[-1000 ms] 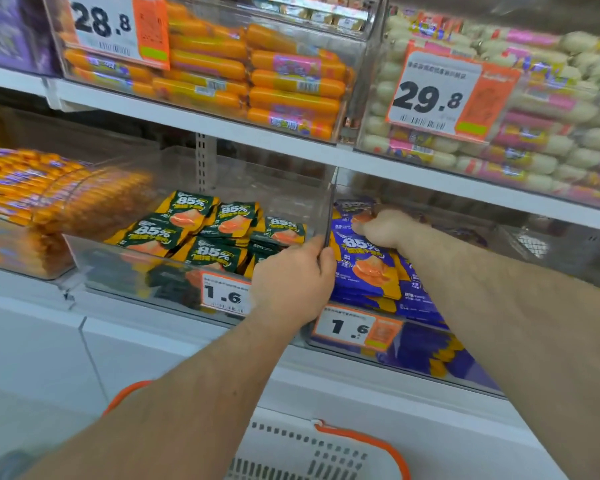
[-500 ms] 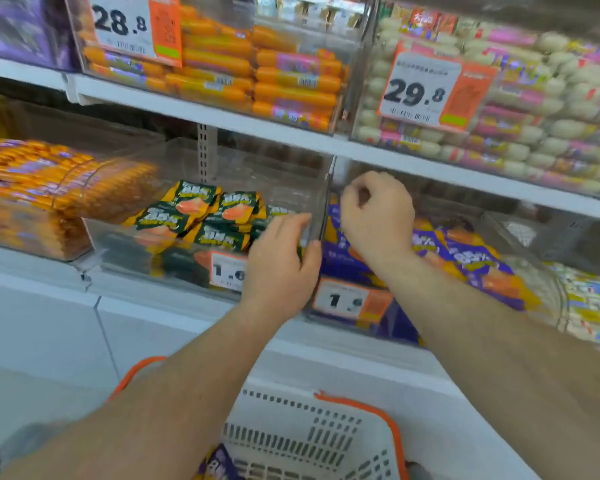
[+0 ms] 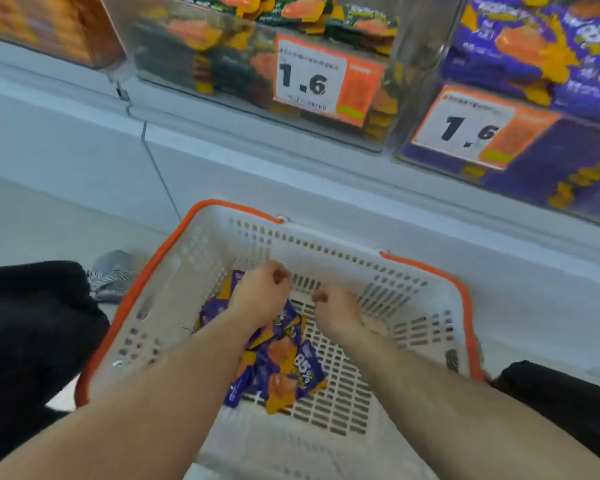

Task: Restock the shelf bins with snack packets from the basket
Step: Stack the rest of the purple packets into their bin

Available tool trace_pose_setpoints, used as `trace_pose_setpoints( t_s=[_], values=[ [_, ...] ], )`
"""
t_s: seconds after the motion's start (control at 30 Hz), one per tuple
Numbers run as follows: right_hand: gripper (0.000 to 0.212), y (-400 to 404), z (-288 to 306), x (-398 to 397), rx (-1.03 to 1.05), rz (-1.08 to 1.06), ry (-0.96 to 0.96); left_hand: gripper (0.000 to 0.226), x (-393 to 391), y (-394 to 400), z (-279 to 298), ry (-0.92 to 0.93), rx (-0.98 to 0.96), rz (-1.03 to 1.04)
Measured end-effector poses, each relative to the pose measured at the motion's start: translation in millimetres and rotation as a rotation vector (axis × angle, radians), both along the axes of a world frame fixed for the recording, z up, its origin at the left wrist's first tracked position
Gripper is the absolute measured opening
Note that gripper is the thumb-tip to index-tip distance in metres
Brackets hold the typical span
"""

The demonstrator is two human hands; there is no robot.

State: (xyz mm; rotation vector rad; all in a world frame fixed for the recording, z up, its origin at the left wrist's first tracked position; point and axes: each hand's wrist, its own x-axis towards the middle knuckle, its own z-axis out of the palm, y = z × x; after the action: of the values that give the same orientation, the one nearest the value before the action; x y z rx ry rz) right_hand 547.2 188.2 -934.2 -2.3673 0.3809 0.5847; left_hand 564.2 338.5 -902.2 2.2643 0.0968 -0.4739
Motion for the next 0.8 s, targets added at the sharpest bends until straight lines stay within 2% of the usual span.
trace_pose_setpoints(
  t_s=[0.07,0.13,0.17,0.27,0.33,0.4,0.53,0.63,0.73,0.8],
  values=[
    [0.023,1.0,-36.0,-17.0,0.010,-0.041,0.255,0.016,0.1,2.5,-17.3,0.068,0.010,0.003],
    [0.012,2.2,-59.5,-34.6,-0.031,-0.050,0.382,0.021,0.9,3.0,-30.4,0.119,0.005,0.015],
    [0.014,3.2,-67.1,-44.0,-0.073,-0.070,0.414,0.022,0.8,3.4,-35.8,0.134,0.004,0.018],
    [0.071,8.5,-79.2,-68.7,-0.195,-0.181,0.456,0.020,0.6,4.7,-48.4,0.164,-0.001,0.025],
    [0.106,16.7,-84.5,-76.4,-0.322,-0.149,0.453,0.017,0.9,3.9,-52.6,0.194,-0.008,0.034],
    [0.117,26.7,-92.0,-77.2,-0.407,-0.072,0.429,0.015,1.2,3.5,-55.6,0.210,-0.016,0.042],
    [0.118,35.8,-107.0,-73.6,-0.465,-0.023,0.418,0.016,-0.4,5.2,-62.8,0.223,-0.012,0.053],
    [0.108,35.0,-113.5,-73.5,-0.461,-0.066,0.429,0.019,-1.6,7.6,-65.7,0.236,-0.004,0.066],
    [0.085,27.7,-111.9,-73.1,-0.281,-0.215,0.395,0.020,-3.4,8.1,-65.5,0.255,-0.001,0.060],
    [0.054,17.8,-103.6,-68.8,-0.150,-0.289,0.363,0.018,-4.6,5.7,-61.9,0.269,0.003,0.029]
  ],
)
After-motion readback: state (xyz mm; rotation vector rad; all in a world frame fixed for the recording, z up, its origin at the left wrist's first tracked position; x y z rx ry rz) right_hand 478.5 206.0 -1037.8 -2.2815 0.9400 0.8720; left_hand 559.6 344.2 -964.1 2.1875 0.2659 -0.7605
